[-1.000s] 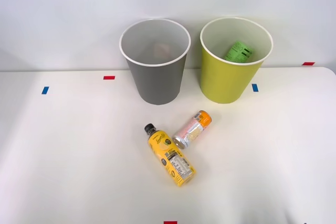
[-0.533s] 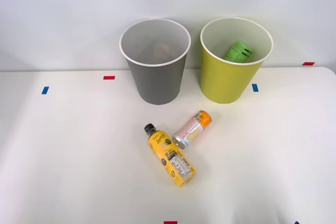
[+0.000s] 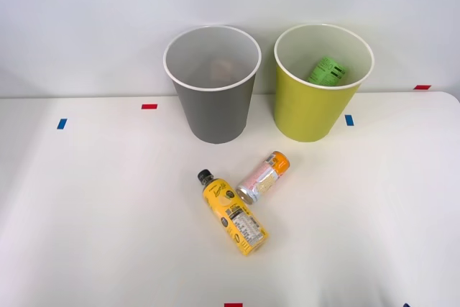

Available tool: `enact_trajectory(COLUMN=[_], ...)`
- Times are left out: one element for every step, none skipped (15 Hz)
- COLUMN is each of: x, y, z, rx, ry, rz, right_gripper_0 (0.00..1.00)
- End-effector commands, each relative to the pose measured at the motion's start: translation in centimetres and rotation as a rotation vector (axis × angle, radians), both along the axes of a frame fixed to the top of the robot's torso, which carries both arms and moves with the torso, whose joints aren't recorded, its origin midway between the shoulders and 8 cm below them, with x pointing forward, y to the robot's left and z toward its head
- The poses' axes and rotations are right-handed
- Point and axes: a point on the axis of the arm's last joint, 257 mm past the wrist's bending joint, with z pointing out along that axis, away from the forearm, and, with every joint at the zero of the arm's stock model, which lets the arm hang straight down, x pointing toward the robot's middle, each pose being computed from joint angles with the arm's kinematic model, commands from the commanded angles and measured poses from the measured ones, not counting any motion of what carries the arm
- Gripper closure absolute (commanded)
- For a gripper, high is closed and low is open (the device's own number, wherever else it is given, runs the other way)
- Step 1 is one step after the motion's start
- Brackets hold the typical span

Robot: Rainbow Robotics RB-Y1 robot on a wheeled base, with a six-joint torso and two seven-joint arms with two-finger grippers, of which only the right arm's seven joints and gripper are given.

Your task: Put cans in the gray bin, plastic bottles in the light green bin

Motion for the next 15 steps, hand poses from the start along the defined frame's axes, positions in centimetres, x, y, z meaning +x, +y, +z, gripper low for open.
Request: enact_trajectory(x=[0.01, 0.01, 0.01, 0.01, 0.01, 0.01, 0.01, 0.01, 0.01, 0.01, 0.01, 0.01, 0.01, 0.01, 0.01], y=[0.00, 0.00, 0.00, 0.00, 0.00, 0.00, 0.00, 0.00, 0.00, 0.00, 0.00, 0.00, 0.00, 0.00, 0.00], z=[0.00, 0.00, 0.00, 0.00, 0.00, 0.00, 0.00, 0.00, 0.00, 0.00, 0.00, 0.00, 0.00, 0.00, 0.00], rx=[0.000, 0.000, 0.000, 0.000, 0.000, 0.000, 0.000, 0.000, 0.000, 0.000, 0.000, 0.000, 0.000, 0.000, 0.000], ry=[0.000, 0.000, 0.000, 0.000, 0.000, 0.000, 0.000, 0.000, 0.000, 0.000, 0.000, 0.000, 0.000, 0.000, 0.000], rz=[0.000, 0.000, 0.000, 0.000, 0.000, 0.000, 0.000, 0.000, 0.000, 0.000, 0.000, 0.000, 0.000, 0.000, 0.000], right_gripper_0=[0.00, 0.00, 0.00, 0.00, 0.00, 0.00, 0.00, 0.00, 0.00, 0.00, 0.00, 0.00, 0.00, 0.00, 0.00])
